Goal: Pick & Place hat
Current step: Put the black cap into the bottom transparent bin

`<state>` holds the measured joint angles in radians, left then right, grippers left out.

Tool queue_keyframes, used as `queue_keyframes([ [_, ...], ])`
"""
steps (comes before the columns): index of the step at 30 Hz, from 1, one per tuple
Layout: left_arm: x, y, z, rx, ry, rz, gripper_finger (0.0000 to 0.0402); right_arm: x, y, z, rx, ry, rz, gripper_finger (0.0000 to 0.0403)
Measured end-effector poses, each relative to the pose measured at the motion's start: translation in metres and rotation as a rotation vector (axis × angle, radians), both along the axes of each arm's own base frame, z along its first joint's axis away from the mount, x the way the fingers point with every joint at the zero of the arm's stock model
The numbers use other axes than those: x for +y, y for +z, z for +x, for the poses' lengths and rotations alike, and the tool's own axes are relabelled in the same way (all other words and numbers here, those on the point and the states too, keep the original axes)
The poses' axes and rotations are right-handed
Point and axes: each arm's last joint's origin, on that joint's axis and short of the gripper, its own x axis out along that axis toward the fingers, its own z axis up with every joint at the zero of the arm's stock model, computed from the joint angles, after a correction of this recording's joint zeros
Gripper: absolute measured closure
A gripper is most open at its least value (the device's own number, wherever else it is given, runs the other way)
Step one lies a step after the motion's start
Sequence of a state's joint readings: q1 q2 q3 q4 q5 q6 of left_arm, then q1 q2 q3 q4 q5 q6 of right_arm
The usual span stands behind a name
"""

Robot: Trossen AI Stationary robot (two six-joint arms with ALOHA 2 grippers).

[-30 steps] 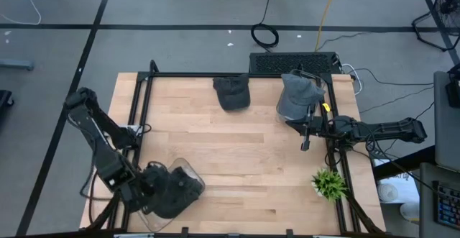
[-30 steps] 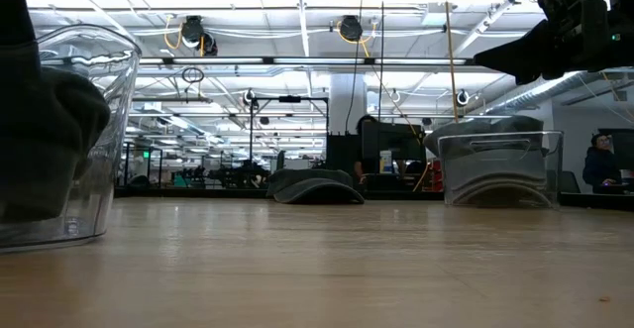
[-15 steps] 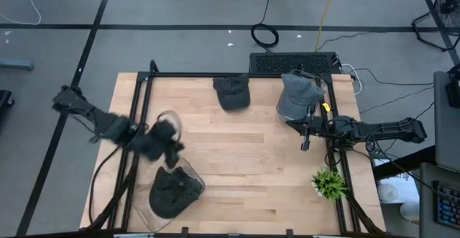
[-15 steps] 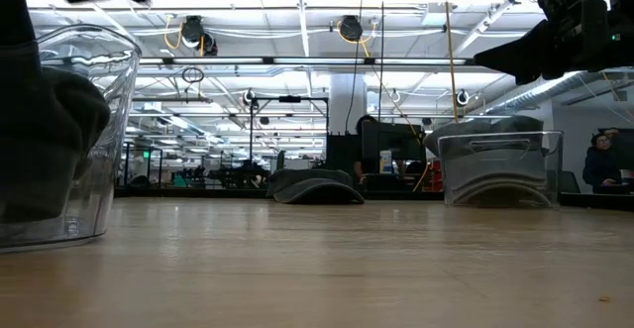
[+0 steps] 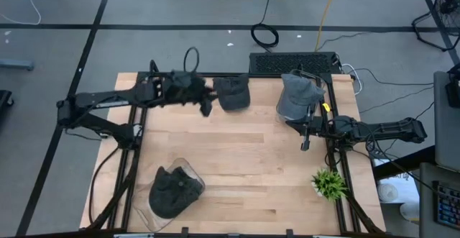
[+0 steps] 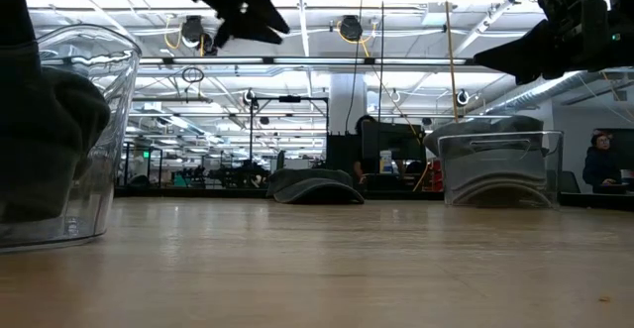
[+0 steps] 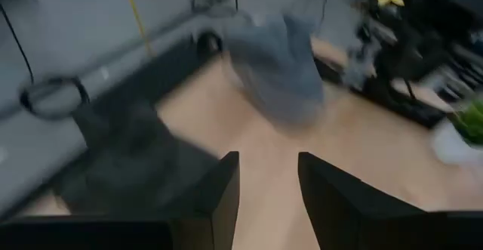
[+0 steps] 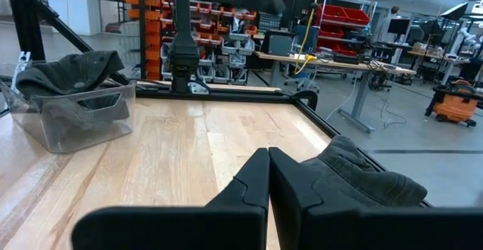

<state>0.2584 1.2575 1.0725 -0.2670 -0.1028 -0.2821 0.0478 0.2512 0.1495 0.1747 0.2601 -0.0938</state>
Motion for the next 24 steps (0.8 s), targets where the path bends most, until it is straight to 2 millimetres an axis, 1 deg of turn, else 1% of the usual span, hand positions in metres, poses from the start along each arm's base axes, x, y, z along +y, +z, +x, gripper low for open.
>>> queue_keyframes([
  [1,0.009,0.0,0.004,-0.021,-0.004,0.029,0.0256,0.0,0.0,0.0,-0.001,0.0,0.0,0.0403],
  [3,0.028,-0.004,0.013,-0.07,-0.076,0.038,0.0256,0.0,0.0,0.0,-0.001,0.0,0.0,0.0403],
  [5,0.049,-0.01,0.024,-0.062,-0.133,-0.014,0.0256,0.0,0.0,0.0,0.0,-0.001,0.0,0.0403],
  [9,0.094,-0.029,0.047,0.125,-0.075,-0.064,0.0247,0.0,0.0,0.0,0.0,-0.001,0.0,0.0403],
  [11,0.115,-0.039,0.057,0.253,-0.033,-0.061,0.0234,0.0,0.0,0.0,-0.001,0.0,0.0,0.0403],
  [13,0.131,-0.05,0.067,0.376,-0.029,-0.058,0.0218,0.0,0.0,0.0,-0.001,-0.001,0.0,0.0403],
  [16,0.148,-0.068,0.084,0.472,-0.071,-0.089,0.019,0.0,0.0,0.0,0.0,0.0,0.0,0.0403],
  [20,0.162,-0.089,0.106,0.494,-0.129,-0.12,0.0158,0.0,0.0,0.0,-0.001,0.0,0.0,0.0403],
  [24,0.172,-0.109,0.121,0.534,-0.141,-0.15,0.0141,0.0,0.0,0.0,0.0,0.0,0.0,0.0403],
])
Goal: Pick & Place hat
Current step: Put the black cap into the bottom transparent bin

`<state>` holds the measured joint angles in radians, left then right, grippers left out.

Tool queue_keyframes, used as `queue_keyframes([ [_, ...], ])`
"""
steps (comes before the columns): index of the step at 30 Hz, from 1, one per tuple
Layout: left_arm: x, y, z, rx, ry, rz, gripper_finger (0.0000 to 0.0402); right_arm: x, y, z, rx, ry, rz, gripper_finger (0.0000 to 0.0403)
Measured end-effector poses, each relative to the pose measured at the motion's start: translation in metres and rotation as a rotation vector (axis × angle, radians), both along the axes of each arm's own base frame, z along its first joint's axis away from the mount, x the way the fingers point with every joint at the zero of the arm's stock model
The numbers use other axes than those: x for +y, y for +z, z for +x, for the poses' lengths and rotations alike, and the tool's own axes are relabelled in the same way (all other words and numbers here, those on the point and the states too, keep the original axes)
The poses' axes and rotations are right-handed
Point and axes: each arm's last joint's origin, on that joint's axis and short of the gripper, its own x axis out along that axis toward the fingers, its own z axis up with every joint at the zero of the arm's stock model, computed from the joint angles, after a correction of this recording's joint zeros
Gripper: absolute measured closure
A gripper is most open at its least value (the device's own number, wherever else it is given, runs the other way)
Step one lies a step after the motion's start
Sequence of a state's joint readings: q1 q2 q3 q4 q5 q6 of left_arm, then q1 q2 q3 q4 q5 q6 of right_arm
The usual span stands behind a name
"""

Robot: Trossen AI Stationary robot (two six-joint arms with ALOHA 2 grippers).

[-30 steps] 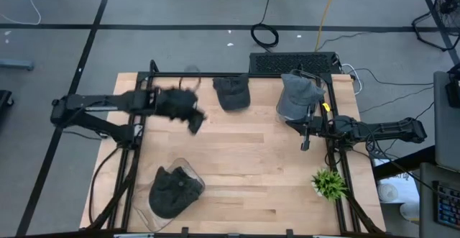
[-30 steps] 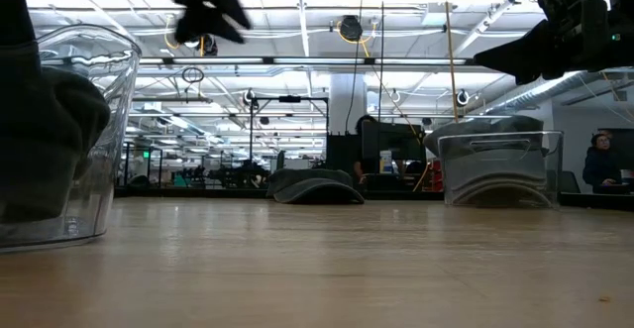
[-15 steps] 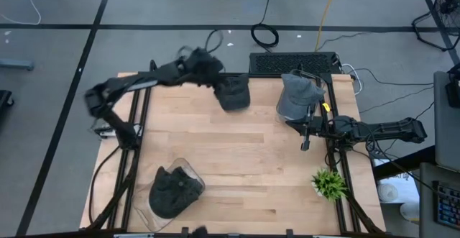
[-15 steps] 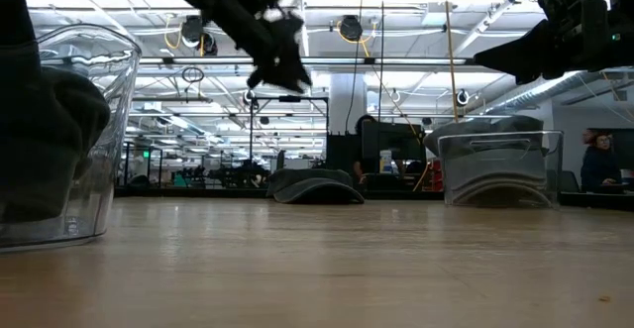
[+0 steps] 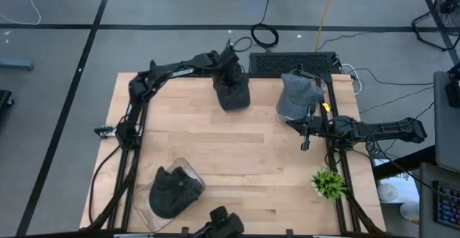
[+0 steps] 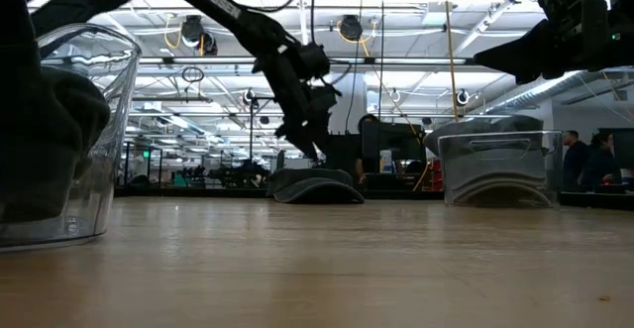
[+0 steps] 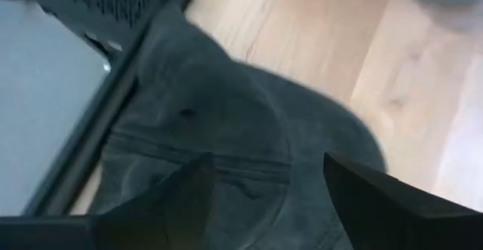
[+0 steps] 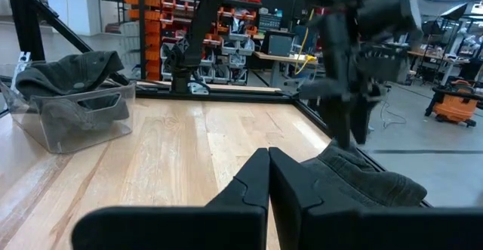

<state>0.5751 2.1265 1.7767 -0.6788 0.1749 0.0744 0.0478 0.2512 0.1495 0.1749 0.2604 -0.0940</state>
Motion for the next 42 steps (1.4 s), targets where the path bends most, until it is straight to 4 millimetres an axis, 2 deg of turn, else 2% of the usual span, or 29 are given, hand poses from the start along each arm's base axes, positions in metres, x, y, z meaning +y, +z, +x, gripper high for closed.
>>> queue_keyframes([
  [8,0.006,-0.028,0.005,0.158,0.012,-0.01,0.0153,0.0,0.0,0.0,0.0,0.0,0.0,0.0403],
  [15,0.005,-0.028,0.005,0.163,0.01,-0.008,0.017,0.0,0.0,0.0,0.0,0.0,0.0,0.0403],
  [19,0.005,-0.029,0.005,0.172,-0.002,-0.006,0.0193,0.0,0.0,0.0,0.0,0.0,0.0,0.0403],
  [24,0.002,-0.031,0.003,0.195,-0.012,-0.017,0.0259,0.0,0.0,0.0,0.0,0.0,0.0,0.0403],
  [30,-0.006,-0.031,0.008,0.199,-0.065,-0.009,0.0382,0.0,0.0,0.0,0.0,0.0,0.0,0.0403],
  [32,-0.01,-0.031,0.01,0.2,-0.079,-0.005,0.0389,0.0,0.0,0.0,0.0,0.0,0.0,0.0403],
  [35,-0.018,-0.026,0.011,0.207,-0.097,-0.006,0.0393,0.0,0.0,0.0,0.0,0.0,0.0,0.0403],
  [38,-0.026,-0.013,0.01,0.208,-0.113,0.005,0.0396,0.0,0.0,0.0,0.0,0.0,0.0,0.0403],
  [42,-0.042,0.018,0.008,0.178,-0.167,0.089,0.0397,0.0,0.0,0.0,0.0,0.0,0.0,0.0403],
])
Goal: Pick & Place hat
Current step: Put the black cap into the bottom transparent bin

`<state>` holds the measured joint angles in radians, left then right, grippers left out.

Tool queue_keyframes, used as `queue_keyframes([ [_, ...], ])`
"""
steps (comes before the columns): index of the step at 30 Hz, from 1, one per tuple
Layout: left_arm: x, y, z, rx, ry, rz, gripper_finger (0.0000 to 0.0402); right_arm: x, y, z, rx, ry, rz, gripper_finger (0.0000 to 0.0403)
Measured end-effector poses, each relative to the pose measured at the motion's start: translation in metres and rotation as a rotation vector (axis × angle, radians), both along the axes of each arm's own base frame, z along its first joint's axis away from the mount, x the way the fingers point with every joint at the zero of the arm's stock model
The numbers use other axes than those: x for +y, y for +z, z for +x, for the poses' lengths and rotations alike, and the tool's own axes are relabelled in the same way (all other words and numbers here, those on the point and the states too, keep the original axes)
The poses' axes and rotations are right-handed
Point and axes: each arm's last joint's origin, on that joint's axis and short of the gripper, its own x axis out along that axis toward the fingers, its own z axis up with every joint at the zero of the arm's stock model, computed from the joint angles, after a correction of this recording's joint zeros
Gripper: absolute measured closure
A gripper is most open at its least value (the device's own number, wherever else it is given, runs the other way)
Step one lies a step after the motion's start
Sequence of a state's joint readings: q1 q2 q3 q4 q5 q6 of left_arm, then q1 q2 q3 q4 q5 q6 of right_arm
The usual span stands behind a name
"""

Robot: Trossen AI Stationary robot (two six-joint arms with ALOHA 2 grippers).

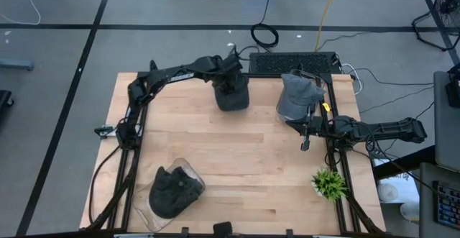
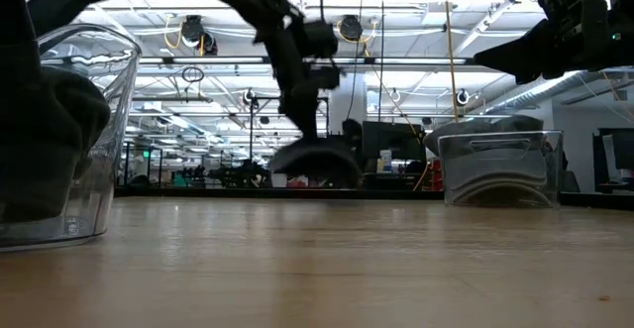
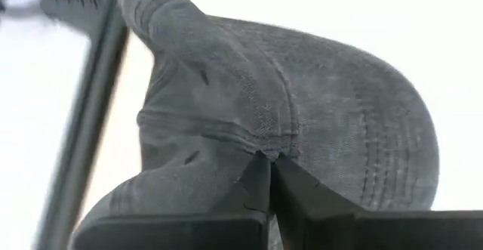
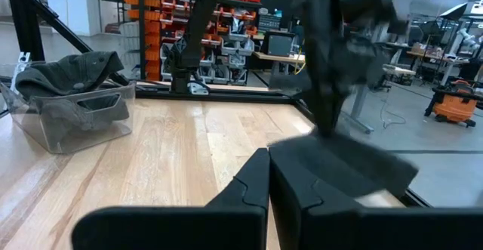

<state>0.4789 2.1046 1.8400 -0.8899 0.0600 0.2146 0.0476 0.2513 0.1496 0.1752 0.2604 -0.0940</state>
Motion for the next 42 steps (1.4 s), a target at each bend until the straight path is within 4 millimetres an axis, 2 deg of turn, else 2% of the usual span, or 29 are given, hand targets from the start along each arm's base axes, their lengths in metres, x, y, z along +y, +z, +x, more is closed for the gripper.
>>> queue_keyframes([
  [10,-0.071,0.091,-0.023,-0.122,-0.314,0.139,0.0397,0.0,0.0,0.0,0.001,0.0,0.0,0.0403],
  [19,-0.123,0.143,-0.046,-0.265,-0.359,0.157,0.0399,0.0,0.0,0.0,0.0,0.0,0.0,0.0403],
  [22,-0.135,0.15,-0.049,-0.287,-0.384,0.154,0.0397,0.0,0.0,0.0,0.0,0.0,0.0,0.0403],
  [28,-0.146,0.151,-0.05,-0.271,-0.359,0.16,0.0396,0.0,0.0,0.0,0.0,0.0,0.0,0.0403],
  [42,-0.155,0.15,-0.048,-0.261,-0.358,0.178,0.0395,0.0,0.0,0.0,0.0,0.0,0.0,0.0403],
])
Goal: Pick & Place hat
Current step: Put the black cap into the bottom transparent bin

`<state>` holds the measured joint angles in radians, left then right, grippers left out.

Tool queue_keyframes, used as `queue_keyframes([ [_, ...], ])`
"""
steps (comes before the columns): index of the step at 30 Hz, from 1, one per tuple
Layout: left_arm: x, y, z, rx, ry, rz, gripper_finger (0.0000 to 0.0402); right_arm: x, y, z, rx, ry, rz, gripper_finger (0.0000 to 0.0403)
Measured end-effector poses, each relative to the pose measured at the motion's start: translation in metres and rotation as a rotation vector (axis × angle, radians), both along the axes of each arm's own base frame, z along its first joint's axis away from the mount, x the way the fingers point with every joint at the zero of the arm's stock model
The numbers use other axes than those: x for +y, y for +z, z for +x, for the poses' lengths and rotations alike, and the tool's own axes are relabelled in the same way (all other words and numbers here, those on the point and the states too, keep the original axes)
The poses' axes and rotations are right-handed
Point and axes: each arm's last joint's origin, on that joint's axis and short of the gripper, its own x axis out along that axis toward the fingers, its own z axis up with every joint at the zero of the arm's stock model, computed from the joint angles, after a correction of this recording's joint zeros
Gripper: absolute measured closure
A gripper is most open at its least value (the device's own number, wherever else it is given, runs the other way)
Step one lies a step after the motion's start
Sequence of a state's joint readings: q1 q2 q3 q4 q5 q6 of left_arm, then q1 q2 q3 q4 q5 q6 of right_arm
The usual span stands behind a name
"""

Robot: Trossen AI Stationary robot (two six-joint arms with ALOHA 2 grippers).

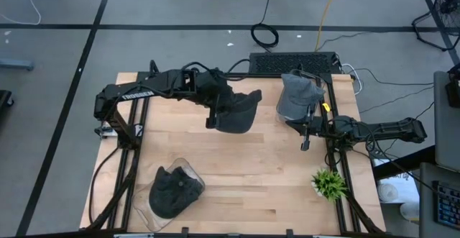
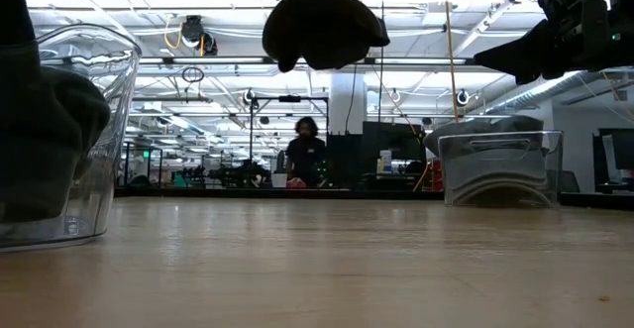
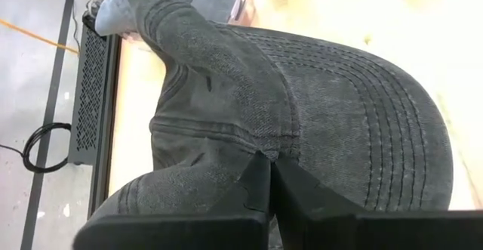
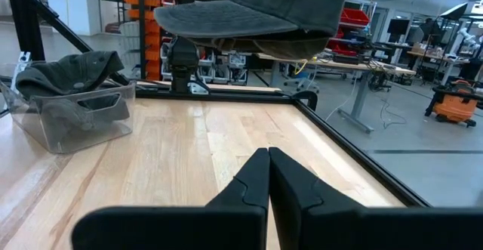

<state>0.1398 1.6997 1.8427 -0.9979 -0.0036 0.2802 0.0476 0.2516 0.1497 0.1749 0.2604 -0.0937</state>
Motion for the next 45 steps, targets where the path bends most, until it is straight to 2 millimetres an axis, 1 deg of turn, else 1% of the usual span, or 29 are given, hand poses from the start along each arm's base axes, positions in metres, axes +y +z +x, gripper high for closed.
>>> queue_keyframes([
  [8,-0.012,0.0,0.002,-0.005,-0.037,0.005,0.0395,0.0,0.0,0.0,0.0,0.0,0.0,0.0403],
  [26,-0.051,-0.002,0.001,0.027,-0.129,0.017,0.0398,0.0,0.0,0.0,0.0,0.0,0.0,0.0403],
  [30,-0.059,-0.002,0.001,0.029,-0.137,0.01,0.0393,0.0,0.0,0.0,0.0,0.0,0.0,0.0403],
  [34,-0.065,-0.005,-0.003,0.081,-0.133,0.016,0.0398,0.0,0.0,0.0,0.0,0.0,0.0,0.0403],
  [37,-0.071,-0.007,-0.007,0.122,-0.124,0.001,0.0393,0.0,0.0,0.0,0.0,0.0,0.0,0.0403],
  [39,-0.077,-0.009,-0.009,0.147,-0.136,0.013,0.0395,0.0,0.0,0.0,0.0,0.0,0.0,0.0403],
  [41,-0.085,-0.01,-0.013,0.183,-0.185,0.034,0.0398,0.0,0.0,0.0,0.0,0.0,0.0,0.0403],
  [45,-0.108,-0.014,-0.023,0.264,-0.289,0.071,0.0394,0.0,0.0,0.0,0.0,0.0,0.0,0.0403],
])
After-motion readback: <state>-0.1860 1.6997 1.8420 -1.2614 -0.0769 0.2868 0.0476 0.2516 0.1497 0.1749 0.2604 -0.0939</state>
